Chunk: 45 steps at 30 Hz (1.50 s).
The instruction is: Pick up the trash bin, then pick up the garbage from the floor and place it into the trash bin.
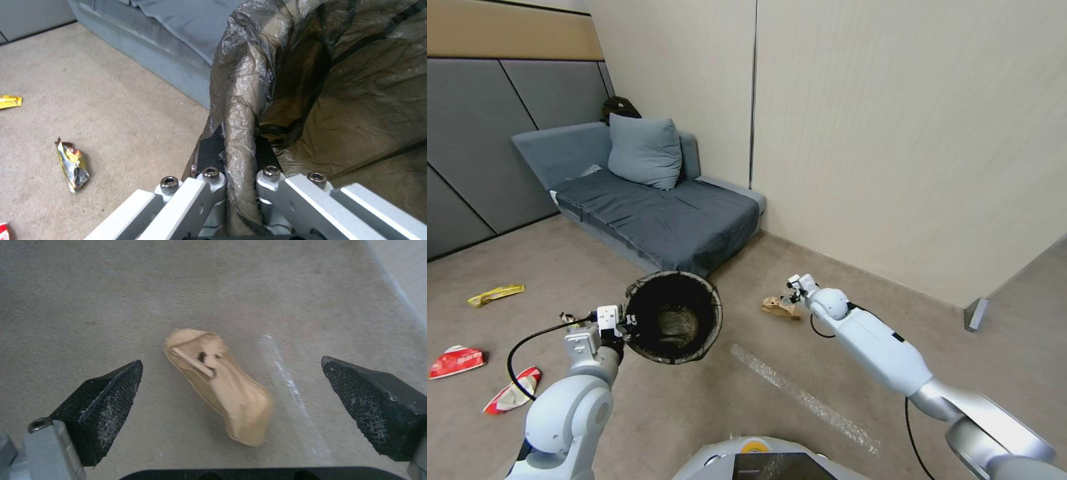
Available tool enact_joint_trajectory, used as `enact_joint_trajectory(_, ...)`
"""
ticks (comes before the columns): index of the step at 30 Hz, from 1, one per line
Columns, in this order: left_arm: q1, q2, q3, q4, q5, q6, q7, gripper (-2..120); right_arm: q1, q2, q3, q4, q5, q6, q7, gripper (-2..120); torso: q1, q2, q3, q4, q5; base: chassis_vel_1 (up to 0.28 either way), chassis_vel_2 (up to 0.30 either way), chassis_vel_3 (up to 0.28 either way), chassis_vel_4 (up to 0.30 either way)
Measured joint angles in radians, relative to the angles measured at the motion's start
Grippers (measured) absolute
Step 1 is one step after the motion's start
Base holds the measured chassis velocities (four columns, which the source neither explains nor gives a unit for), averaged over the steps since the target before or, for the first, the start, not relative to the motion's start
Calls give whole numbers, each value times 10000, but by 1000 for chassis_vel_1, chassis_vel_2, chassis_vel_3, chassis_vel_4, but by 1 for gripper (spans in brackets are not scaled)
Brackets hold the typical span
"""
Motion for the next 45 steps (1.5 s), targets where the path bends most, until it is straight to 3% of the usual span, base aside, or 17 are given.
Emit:
enact_joint_trajectory(8, -50, 98, -49, 86, 7, -1, -2, 0, 389, 1352, -345, -1986, -235, 401, -380, 100, 0, 1, 0, 2, 0, 0, 0, 0, 0)
enact_joint_trajectory(16, -61, 69, -42, 179, 13, 0, -1, 0, 558, 1874, -324, -3131, -659, 541, -487, 100, 0, 1, 0, 2, 3, 0, 0, 0, 0)
enact_joint_trajectory(32, -124, 9, -33, 381, 122, 0, 38, 0, 681, 1268, -299, -3551, -1142, 679, -838, 100, 0, 1, -1, -2, 4, 0, 0, 0, 0)
enact_joint_trajectory(45, -117, -57, -36, 417, 166, 0, 41, 0, 1064, 1538, -267, -4613, -1530, 1049, -1187, 100, 0, 1, 0, 0, 4, 0, 0, 0, 0)
